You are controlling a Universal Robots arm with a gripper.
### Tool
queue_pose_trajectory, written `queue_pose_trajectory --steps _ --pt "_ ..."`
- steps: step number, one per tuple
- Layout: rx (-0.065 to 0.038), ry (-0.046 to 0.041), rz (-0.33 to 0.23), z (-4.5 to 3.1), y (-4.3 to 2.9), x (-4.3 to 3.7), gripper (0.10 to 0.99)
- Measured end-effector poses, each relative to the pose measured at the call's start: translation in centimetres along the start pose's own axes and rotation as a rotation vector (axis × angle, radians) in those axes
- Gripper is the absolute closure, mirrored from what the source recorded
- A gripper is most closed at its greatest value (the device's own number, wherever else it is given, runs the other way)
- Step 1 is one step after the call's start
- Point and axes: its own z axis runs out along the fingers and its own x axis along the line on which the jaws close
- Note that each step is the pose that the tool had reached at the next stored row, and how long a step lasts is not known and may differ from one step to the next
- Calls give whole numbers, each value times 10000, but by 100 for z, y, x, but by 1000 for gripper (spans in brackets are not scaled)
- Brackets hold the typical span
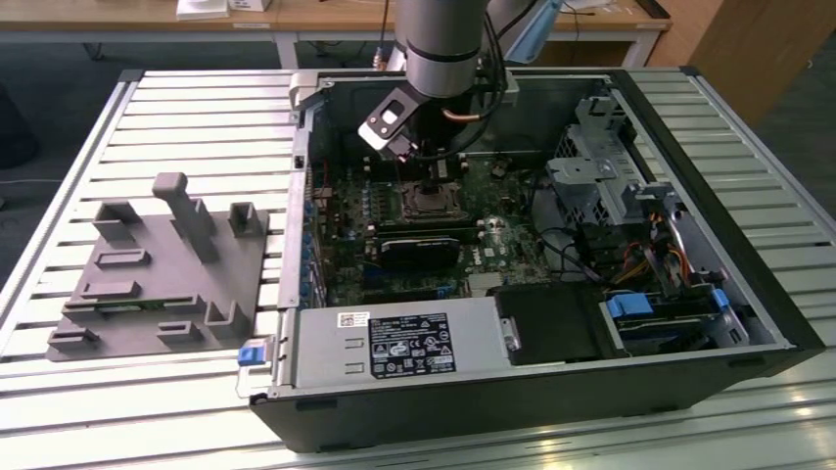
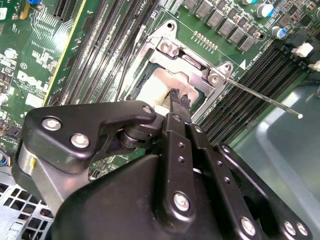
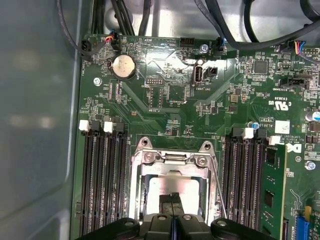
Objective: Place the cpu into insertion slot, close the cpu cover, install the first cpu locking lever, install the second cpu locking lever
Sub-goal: 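Install the first cpu locking lever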
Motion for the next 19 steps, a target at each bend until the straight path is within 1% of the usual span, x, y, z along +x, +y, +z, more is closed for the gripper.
queue_pose_trajectory --steps 19 --pt "0 -1 0 -50 1 1 973"
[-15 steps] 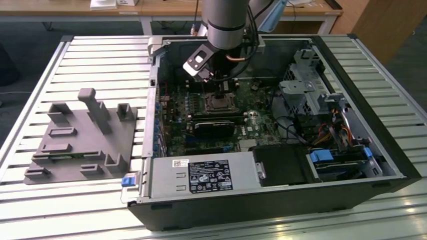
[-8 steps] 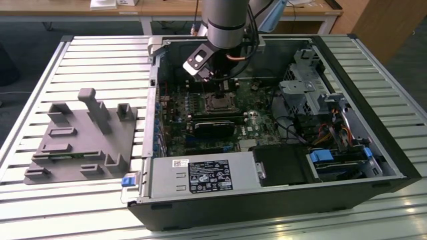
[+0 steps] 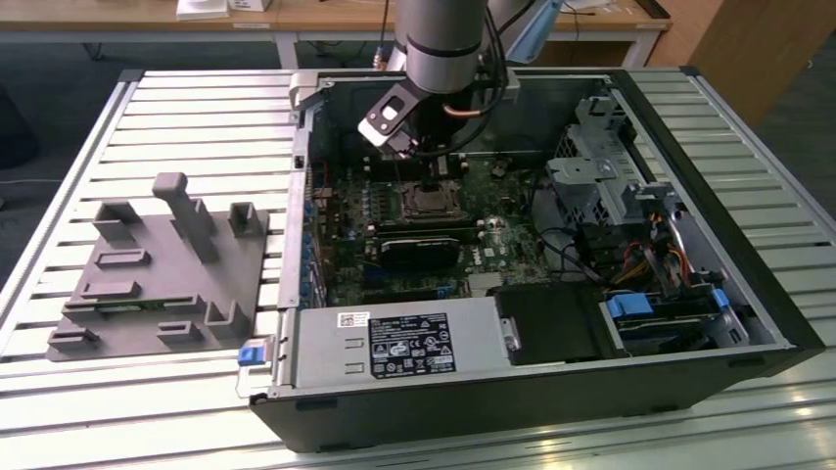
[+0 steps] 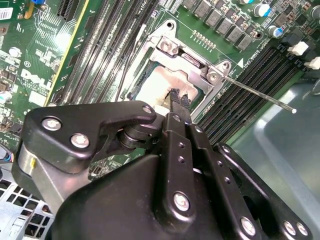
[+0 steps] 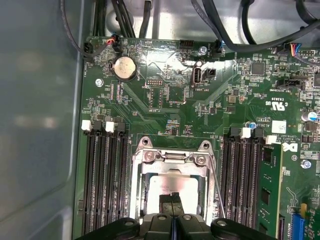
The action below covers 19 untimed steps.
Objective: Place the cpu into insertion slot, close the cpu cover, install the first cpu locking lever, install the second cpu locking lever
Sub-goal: 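Install the first cpu locking lever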
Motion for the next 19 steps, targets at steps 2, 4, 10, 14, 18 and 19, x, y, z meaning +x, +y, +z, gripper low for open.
queue_pose_trajectory --steps 2,4,10,14,18,19 --pt "1 -2 0 -7 0 0 973" --pt "1 -6 -1 -16 0 0 973" --pt "1 -24 -1 -46 1 1 973" --pt "1 -41 -1 -64 1 2 973" --pt "2 -51 -1 -80 1 2 973" --pt "2 -54 0 -85 1 2 973"
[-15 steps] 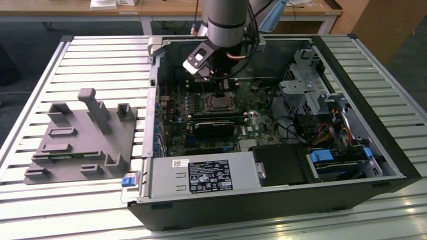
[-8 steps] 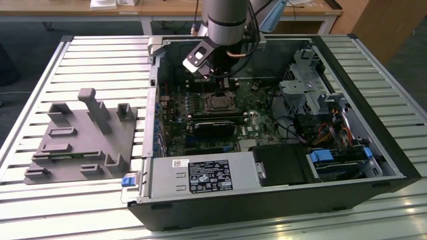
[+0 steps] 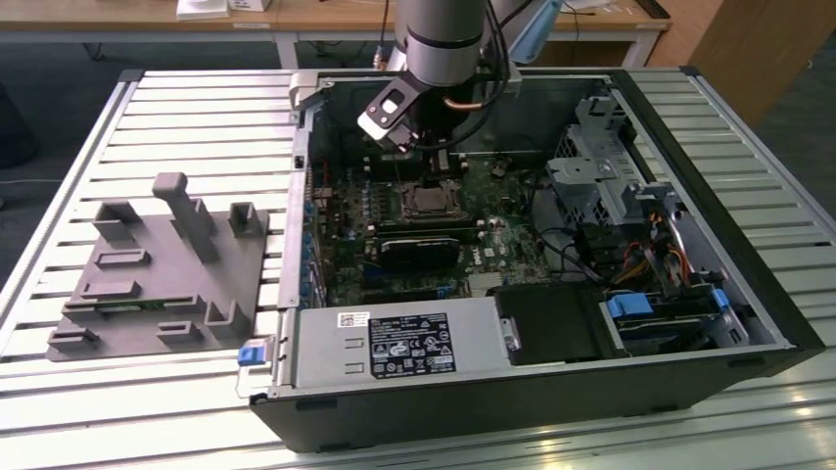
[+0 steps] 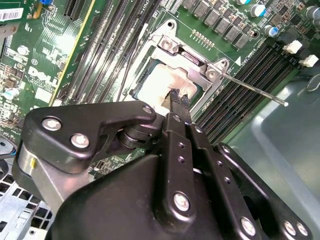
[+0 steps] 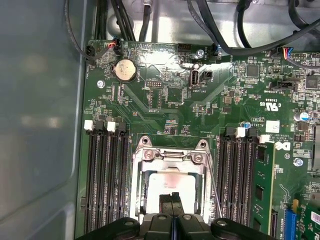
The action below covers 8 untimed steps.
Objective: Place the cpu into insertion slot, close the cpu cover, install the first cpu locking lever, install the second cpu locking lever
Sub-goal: 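Install the first cpu locking lever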
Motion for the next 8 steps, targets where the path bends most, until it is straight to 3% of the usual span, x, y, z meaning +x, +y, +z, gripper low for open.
queue_pose_trajectory --steps 8 --pt "1 -27 -1 -40 1 1 973"
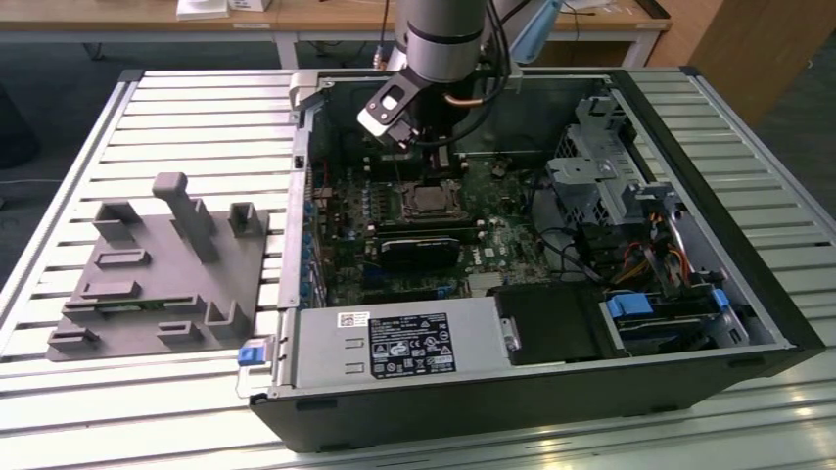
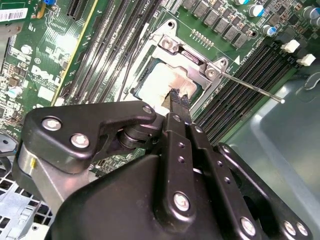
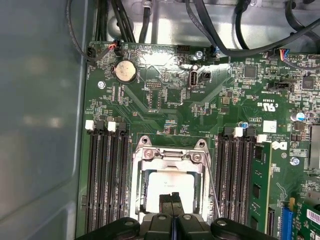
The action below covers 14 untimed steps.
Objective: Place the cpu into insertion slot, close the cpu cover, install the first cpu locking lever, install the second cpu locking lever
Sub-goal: 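Install the first cpu locking lever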
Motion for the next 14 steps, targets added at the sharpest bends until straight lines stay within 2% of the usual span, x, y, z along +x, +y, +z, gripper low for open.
queue_pose_trajectory --steps 14 --pt "1 -23 0 -120 2 2 973"
